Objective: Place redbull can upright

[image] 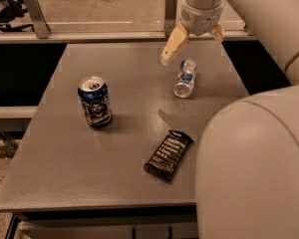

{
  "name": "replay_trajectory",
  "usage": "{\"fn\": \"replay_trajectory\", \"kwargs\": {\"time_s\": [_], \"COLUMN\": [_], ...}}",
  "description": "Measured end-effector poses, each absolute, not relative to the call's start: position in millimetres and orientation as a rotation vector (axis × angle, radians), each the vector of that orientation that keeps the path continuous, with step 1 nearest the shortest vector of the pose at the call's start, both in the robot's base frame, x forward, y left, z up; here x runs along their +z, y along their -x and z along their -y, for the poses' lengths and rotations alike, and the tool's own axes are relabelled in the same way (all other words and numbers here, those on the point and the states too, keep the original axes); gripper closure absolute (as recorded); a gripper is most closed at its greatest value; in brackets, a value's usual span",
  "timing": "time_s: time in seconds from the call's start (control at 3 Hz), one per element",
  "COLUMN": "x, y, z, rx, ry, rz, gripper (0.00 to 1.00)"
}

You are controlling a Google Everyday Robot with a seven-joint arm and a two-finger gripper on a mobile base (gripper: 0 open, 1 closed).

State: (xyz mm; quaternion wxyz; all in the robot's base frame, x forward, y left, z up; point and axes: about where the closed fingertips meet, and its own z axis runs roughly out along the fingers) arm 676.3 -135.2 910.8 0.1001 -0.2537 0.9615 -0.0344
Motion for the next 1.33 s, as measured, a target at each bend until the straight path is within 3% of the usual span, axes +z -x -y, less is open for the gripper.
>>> {"fn": "replay_trajectory", "kwargs": {"time_s": [1.0, 1.33], "x": [863.3, 863.2], "y": [-688.4, -688.4], "z": [117.7, 117.7], "rx": [0.075, 0.075], "ry": [0.000, 0.000], "rz": [-2.883, -2.884], "gripper": [0.00, 0.00]}}
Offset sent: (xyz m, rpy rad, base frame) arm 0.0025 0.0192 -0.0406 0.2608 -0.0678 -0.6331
